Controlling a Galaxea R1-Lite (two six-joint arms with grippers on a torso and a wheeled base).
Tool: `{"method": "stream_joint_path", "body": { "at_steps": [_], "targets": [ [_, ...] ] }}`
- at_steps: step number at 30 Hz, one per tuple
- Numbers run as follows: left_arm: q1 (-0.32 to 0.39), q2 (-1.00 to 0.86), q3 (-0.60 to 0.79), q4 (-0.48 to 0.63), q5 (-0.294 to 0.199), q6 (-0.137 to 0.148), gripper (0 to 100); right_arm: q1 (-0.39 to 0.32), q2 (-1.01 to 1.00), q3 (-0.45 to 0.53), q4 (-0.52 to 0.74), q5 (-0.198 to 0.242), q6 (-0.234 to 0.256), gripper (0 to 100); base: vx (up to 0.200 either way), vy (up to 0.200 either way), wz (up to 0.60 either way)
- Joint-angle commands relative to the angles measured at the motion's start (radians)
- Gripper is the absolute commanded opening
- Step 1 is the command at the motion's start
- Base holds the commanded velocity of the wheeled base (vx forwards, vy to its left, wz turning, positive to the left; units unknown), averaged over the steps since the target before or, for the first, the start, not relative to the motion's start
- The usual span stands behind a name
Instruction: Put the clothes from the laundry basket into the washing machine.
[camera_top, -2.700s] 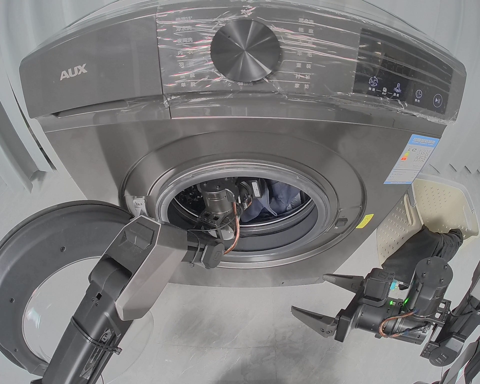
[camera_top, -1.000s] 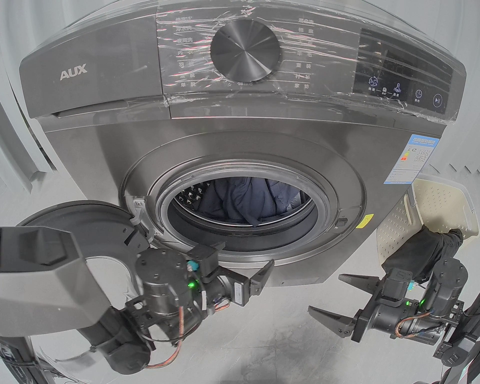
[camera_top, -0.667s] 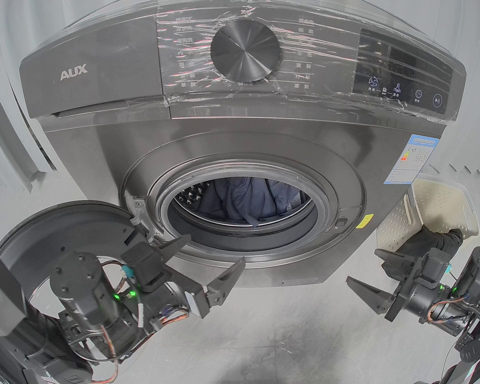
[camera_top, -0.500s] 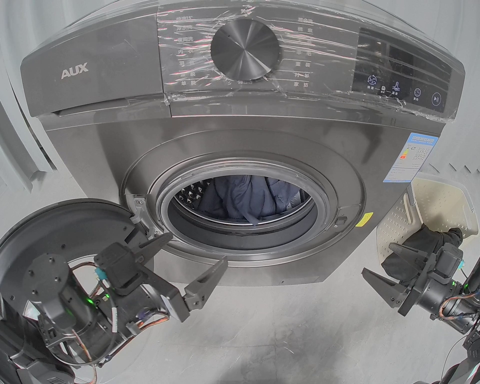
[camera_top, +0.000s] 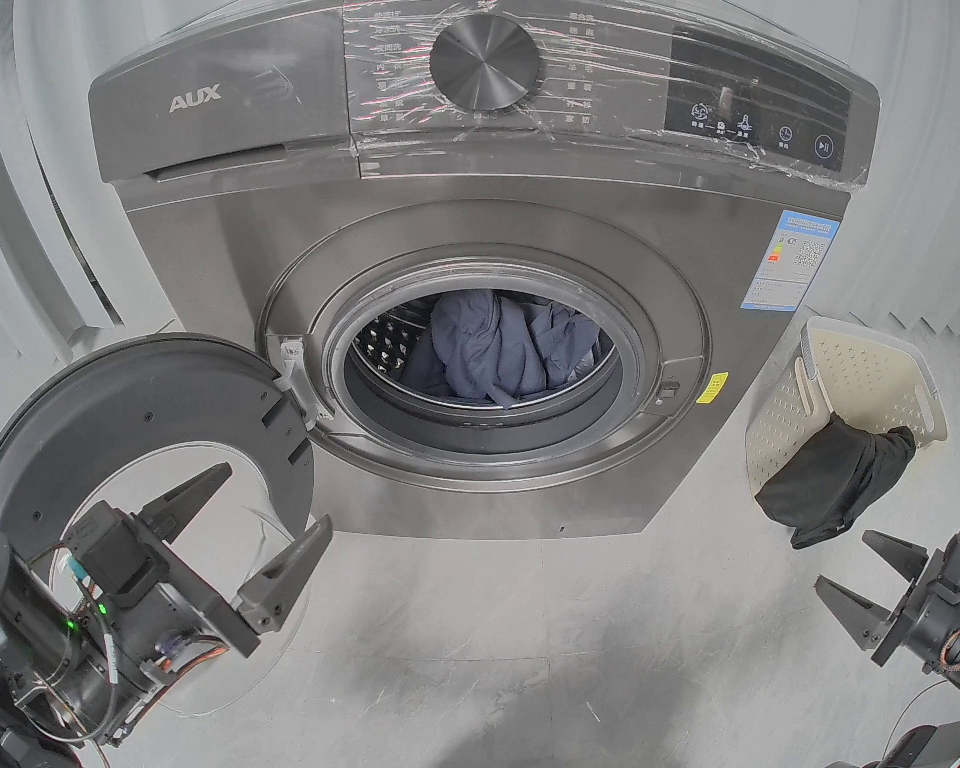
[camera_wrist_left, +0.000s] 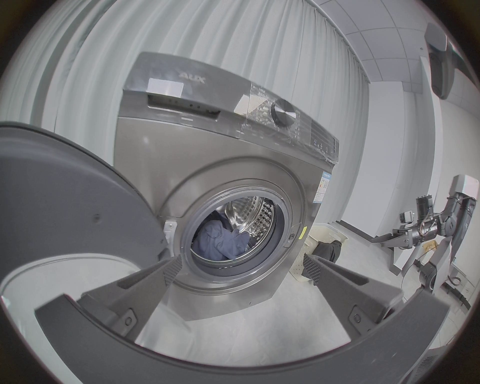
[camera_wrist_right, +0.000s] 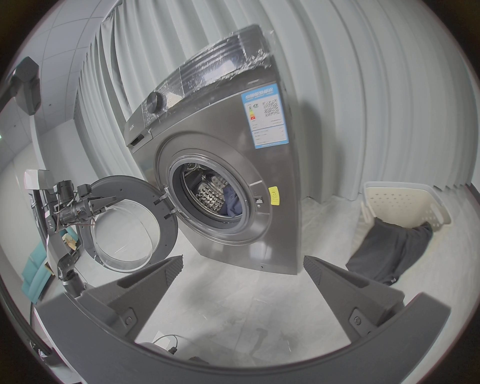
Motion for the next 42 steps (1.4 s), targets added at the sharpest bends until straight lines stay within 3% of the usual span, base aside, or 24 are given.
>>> {"method": "stream_joint_path", "body": {
  "at_steps": [1,7,17,33,42],
  "targets": [
    [0.019,-0.175,0.057,0.062,0.053,0.005,100,-0.082,-0.277,-0.024,0.147,0.001,0.0,100,0.0,-0.2,0.0],
    [0.018,-0.264,0.057,0.211,0.06,0.003,100,-0.117,-0.309,-0.03,0.181,0.003,0.0,100,0.0,-0.2,0.0],
    [0.018,-0.39,0.057,0.346,0.06,0.008,100,-0.158,-0.32,-0.03,0.182,0.003,-0.003,100,0.0,-0.2,0.0],
    [0.021,-0.405,0.057,0.39,0.047,-0.006,100,-0.185,-0.338,-0.022,0.204,0.001,-0.005,100,0.0,-0.2,0.0],
    [0.019,-0.441,0.057,0.41,0.017,-0.004,100,-0.215,-0.358,-0.021,0.211,0.001,-0.005,100,0.0,0.0,0.0]
  ]
}}
